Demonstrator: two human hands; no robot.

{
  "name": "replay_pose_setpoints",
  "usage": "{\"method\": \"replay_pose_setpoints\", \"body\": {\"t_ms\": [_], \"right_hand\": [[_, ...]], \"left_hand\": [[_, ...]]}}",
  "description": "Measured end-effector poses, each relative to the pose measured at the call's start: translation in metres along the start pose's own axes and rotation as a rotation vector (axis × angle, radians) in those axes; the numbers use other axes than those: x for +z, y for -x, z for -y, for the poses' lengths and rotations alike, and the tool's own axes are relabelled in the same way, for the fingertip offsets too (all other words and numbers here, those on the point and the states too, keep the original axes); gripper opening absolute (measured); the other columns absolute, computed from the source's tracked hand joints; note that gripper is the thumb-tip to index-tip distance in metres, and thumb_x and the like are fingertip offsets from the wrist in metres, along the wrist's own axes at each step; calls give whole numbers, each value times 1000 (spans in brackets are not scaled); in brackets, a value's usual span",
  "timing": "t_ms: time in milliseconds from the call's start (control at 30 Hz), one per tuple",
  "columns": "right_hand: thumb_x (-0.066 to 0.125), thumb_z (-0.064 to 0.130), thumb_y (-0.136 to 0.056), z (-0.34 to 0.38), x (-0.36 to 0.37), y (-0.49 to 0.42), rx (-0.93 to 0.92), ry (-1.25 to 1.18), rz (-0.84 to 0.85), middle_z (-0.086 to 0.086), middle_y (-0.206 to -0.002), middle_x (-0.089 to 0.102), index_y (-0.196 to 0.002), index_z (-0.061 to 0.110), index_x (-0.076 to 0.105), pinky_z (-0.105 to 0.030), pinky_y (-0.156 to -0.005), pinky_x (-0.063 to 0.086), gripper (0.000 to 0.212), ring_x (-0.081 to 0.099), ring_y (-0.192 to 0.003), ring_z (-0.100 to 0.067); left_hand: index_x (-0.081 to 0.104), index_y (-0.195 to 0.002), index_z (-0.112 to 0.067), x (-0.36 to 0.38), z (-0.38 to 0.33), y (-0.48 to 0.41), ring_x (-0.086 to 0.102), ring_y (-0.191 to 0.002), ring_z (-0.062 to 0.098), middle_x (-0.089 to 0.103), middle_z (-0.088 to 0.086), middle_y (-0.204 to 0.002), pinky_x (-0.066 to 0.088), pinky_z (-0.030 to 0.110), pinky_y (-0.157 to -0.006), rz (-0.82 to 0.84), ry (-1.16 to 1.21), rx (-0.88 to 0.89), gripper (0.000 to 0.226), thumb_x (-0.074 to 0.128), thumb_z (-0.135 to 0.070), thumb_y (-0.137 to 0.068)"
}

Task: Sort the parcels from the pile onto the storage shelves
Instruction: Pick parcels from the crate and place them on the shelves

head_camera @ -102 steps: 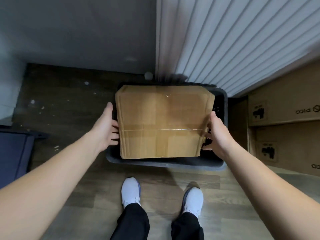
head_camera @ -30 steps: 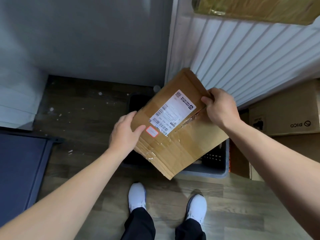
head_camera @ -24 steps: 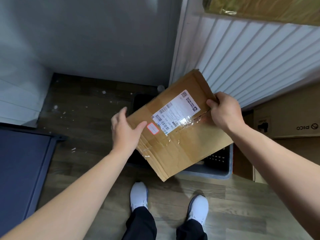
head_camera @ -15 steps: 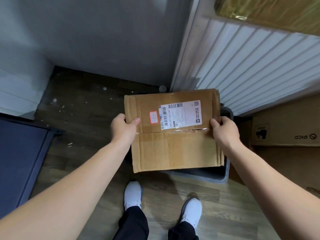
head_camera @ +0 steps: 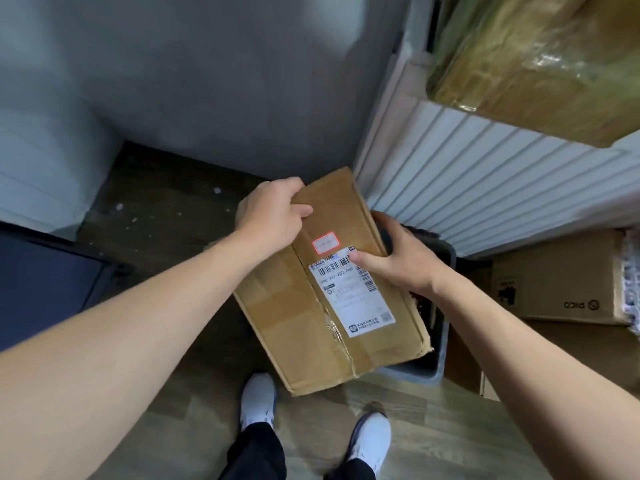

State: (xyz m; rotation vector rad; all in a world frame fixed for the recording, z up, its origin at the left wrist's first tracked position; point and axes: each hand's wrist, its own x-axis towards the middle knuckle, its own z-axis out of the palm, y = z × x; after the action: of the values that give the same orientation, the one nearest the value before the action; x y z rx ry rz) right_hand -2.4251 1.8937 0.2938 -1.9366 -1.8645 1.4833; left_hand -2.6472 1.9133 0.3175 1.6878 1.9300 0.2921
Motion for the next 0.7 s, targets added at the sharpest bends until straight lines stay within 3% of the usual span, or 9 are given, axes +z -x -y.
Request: {"method": "replay_pose_setpoints", "body": {"t_ms": [67, 133, 300, 367, 433, 533, 600, 700], "right_hand": [[78, 60, -71, 14, -12, 8, 35, -185, 67, 9, -138, 51, -154, 31, 23, -28, -108, 39, 103, 54, -122, -7], [80, 67, -62, 31, -20, 16, 34, -285, 110, 7, -138, 55, -154, 33, 23, -32, -109, 42, 113, 59, -119, -7], [73, 78, -53, 105, -36, 39, -10, -235, 51, -3, -123, 67, -148, 42, 34, -41, -101, 51, 109, 69, -105, -15], [74, 83, -51, 139, -41, 48, -42, -242, 37, -5, -121, 68, -146, 44, 36, -43, -100, 52, 109, 70, -105, -18], [77, 77, -54, 172, -48, 61, -62, -299, 25, -5, -116, 72, -145, 40, 39, -45, -97, 54, 105, 71, -102, -20], [77, 58, -70, 219, -59, 83, -103, -391, 61, -2, -112, 74, -146, 27, 41, -45, -97, 54, 89, 71, -103, -20], [73, 48, -80, 247, -65, 94, -135, -409, 101, -2, -112, 74, -148, 22, 38, -42, -95, 54, 81, 71, -105, -20], [71, 49, -81, 287, -68, 104, -165, -383, 146, -2, -112, 74, -149, 20, 35, -39, -94, 54, 82, 71, -103, -18]], "left_hand": [[62, -93, -25, -24, -1, -1, 59, -96, 27, 65, -2, -95, 47, 38, -81, 15, 101, -5, 6, 63, -31, -92], [65, -92, -26, -49, 1, 0, 60, -95, 26, 65, -4, -91, 49, 38, -85, 0, 196, -9, 4, 66, -28, -90], [70, -101, -18, -121, -5, 30, 58, -100, 22, 62, -6, -90, 44, 30, -82, -252, 380, -75, 18, 71, -29, -86], [66, -116, -19, -149, 8, 48, 49, -116, 27, 62, 1, -110, 42, 35, -95, -411, 293, -146, 37, 73, -35, -84], [50, -137, -20, -178, 24, 68, 37, -132, 32, 48, 10, -139, 37, 44, -106, -458, 250, -282, 64, 75, -40, -82], [24, -153, -16, -218, 41, 104, 31, -141, 30, 30, 12, -154, 31, 45, -111, -399, 560, -555, 93, 76, -43, -80], [31, -148, -13, -237, 44, 129, 44, -131, 27, 42, 6, -144, 38, 43, -105, -340, 768, -663, 83, 71, -48, -84], [53, -122, -11, -263, 39, 163, 57, -109, 25, 59, 3, -119, 48, 44, -97, -364, 841, -666, 54, 62, -52, -89]]}}
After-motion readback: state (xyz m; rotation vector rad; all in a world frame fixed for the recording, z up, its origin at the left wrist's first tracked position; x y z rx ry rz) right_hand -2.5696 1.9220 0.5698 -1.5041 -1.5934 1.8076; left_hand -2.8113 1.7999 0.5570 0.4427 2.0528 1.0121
